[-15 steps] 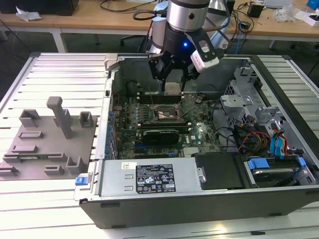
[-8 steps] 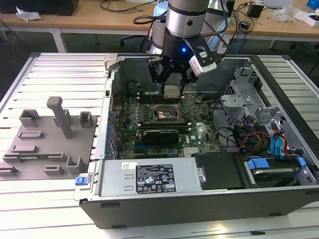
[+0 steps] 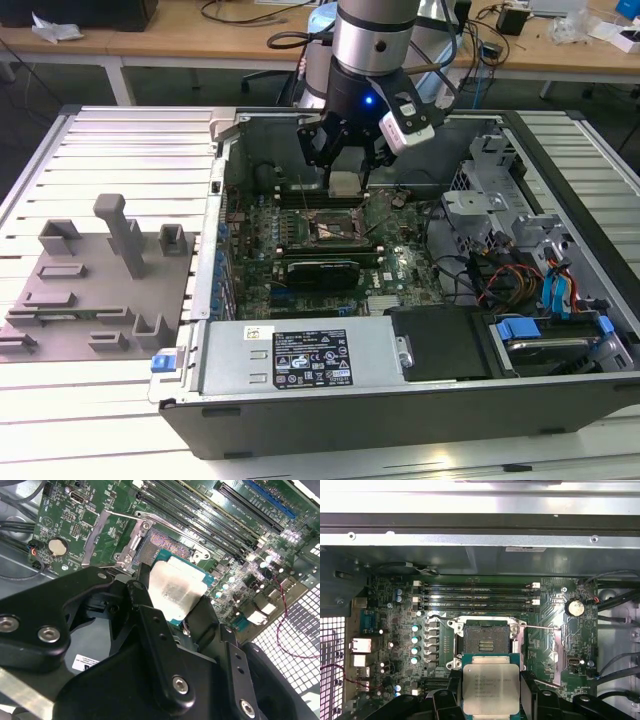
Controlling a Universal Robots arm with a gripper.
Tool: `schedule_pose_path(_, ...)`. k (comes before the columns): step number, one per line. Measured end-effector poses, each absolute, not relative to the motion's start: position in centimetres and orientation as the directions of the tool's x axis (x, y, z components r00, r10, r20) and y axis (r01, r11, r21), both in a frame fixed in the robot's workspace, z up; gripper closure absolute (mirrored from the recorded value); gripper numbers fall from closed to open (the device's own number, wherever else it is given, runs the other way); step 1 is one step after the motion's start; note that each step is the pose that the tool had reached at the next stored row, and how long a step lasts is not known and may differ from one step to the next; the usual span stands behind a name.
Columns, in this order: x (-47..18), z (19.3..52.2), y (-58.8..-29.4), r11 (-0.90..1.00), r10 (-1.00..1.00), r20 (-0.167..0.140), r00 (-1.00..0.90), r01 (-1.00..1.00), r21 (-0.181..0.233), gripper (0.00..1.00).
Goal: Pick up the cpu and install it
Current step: 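Place the cpu into insertion slot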
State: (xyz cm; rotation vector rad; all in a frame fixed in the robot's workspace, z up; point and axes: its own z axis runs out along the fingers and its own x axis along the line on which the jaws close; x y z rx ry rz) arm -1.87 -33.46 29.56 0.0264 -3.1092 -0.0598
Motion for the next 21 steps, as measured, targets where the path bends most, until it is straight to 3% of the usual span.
schedule_pose_path(14, -1.9, 28.5, -33.4, 0.999, -0.011, 0.031, -0.999, -0.009, 0.038, 0.45)
schedule_pose_path(21, -1.9, 27.5, -33.4, 0.984, 0.173, 0.031, -0.984, 0.174, 0.038, 0.45)
